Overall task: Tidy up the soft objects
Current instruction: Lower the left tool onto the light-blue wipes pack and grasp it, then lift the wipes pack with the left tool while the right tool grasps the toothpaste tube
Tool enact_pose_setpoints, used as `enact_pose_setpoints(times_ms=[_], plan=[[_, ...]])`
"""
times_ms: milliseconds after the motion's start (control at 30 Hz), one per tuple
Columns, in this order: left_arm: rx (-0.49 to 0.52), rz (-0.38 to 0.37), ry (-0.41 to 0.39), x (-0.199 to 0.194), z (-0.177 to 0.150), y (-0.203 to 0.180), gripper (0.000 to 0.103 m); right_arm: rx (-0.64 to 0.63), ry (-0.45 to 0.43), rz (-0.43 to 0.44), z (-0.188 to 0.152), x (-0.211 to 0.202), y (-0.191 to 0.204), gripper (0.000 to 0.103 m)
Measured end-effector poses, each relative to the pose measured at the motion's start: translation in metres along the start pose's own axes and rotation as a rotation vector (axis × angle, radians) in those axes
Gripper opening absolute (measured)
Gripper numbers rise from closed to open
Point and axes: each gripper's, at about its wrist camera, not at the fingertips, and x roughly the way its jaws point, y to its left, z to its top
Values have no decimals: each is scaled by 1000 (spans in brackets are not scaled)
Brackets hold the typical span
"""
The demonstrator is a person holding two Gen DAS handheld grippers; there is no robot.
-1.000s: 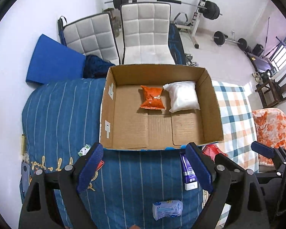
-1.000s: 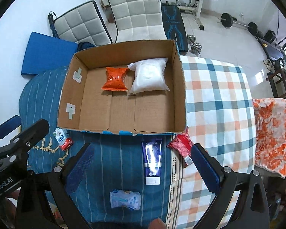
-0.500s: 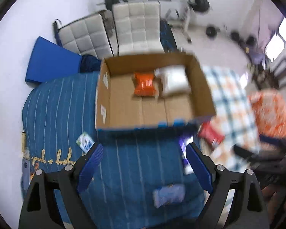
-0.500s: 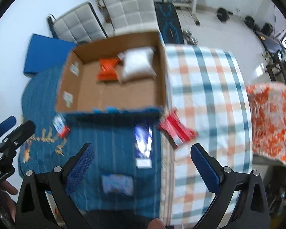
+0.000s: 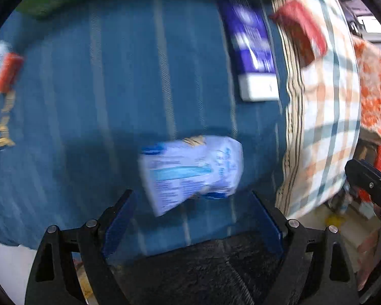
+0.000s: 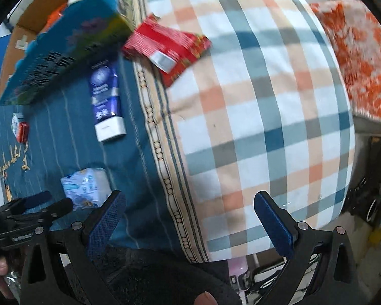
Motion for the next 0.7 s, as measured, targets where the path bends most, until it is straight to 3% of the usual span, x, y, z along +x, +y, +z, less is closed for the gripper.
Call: enact_pose_setpoints(times_ms=[233, 267, 333, 500, 700], plan=[[16, 48, 36, 37, 9, -13, 85, 5, 36, 5, -3, 22, 3, 103], [11, 52, 27, 36, 9, -14, 78, -1, 38, 6, -2, 24, 5, 103], [6, 51, 15, 32, 9, -12, 74, -13, 38, 6, 1, 28, 9, 103], [-12, 53, -10, 23, 5, -3, 42, -57, 27, 7, 16, 37, 32, 103], [-50, 31, -67, -5, 7, 17, 31, -122, 19, 38, 44, 42, 68, 103]])
